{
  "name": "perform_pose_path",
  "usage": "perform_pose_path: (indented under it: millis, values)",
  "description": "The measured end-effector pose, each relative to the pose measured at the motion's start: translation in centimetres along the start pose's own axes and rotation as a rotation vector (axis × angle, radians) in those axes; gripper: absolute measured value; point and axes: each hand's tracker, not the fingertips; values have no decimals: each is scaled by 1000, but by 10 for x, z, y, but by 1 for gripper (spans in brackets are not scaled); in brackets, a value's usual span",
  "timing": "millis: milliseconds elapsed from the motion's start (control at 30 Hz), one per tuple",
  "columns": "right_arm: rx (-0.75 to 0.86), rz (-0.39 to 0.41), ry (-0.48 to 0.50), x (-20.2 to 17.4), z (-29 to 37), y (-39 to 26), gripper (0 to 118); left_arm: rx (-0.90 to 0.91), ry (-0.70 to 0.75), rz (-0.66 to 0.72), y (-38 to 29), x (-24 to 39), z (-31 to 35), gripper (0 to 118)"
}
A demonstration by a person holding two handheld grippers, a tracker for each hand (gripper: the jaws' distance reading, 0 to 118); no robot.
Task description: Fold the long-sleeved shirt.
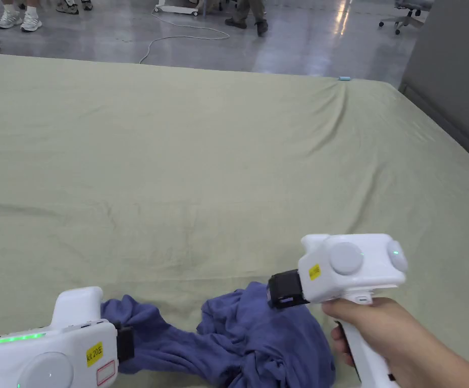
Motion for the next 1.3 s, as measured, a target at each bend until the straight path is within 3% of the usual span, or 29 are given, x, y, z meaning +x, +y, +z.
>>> perform_pose_path:
  millis: [33, 67, 100, 167, 267, 500, 600, 700, 800, 967, 1067, 1300]
  values:
    - [-53, 5, -12, 0, -10, 4, 84, -4, -7, 6, -1, -2, 1, 0]
    - [-118, 53, 37, -4, -18, 4, 48, -17, -14, 20, -2, -5, 0, 0]
    - [-103, 49, 117, -7, -16, 3, 21, -25, -26, 44, -1, -8, -1, 0]
    - [51, 119, 6, -15, 21, -10, 14, -15, -54, 108, 2, -18, 9, 0]
    - [284, 217, 54, -15, 91, -27, 12, 74, -23, 80, 10, -14, 51, 0]
    - [577, 173, 140, 9, 263, -24, 11, 440, -74, 176, 99, -39, 164, 0]
    - [613, 124, 241, 6, 314, 2, 11, 538, -107, 189, 158, -32, 204, 0]
    - [681, 213, 122, -25, 359, 41, 11, 636, -110, 112, 219, -4, 238, 0]
    - [682, 220, 94, -48, 390, 95, 11, 657, -131, 98, 288, 9, 249, 0]
    - [680, 281, -123, -67, 418, 184, 11, 687, 28, 34, 382, 24, 248, 0]
    - [674, 269, -135, -67, 427, 224, 11, 722, 48, 46, 404, 37, 251, 0]
    - [644, 219, -158, -64, 409, 250, 11, 675, 92, 16, 445, 41, 217, 0]
